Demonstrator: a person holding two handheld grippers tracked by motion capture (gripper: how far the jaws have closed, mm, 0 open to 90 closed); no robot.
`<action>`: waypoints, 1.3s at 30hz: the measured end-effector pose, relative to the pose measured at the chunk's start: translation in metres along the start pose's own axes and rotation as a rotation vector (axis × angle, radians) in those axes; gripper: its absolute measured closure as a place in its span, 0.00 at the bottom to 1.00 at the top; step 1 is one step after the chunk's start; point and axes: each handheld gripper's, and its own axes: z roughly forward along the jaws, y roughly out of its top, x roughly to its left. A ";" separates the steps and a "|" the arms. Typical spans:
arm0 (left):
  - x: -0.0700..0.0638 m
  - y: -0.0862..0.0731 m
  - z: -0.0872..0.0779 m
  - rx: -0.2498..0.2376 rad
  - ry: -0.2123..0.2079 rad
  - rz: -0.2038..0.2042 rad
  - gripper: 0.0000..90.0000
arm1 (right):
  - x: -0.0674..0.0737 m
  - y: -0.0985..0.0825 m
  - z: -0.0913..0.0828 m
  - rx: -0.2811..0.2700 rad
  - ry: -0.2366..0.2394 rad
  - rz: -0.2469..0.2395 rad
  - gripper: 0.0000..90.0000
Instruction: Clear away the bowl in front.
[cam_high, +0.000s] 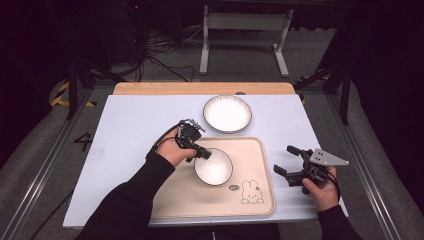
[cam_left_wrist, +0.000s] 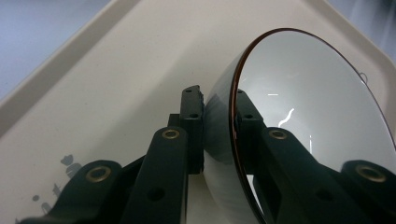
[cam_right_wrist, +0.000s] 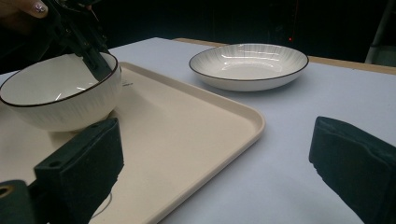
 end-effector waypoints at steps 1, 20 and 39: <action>0.001 0.000 0.000 -0.003 -0.004 -0.003 0.88 | 0.000 0.000 0.000 0.000 -0.001 0.000 0.04; 0.002 -0.005 -0.006 -0.059 0.019 0.016 0.82 | 0.001 0.000 0.001 0.007 -0.006 -0.008 0.04; -0.011 -0.030 -0.042 -0.311 0.112 0.106 0.17 | 0.000 0.000 0.001 0.012 -0.003 -0.004 0.04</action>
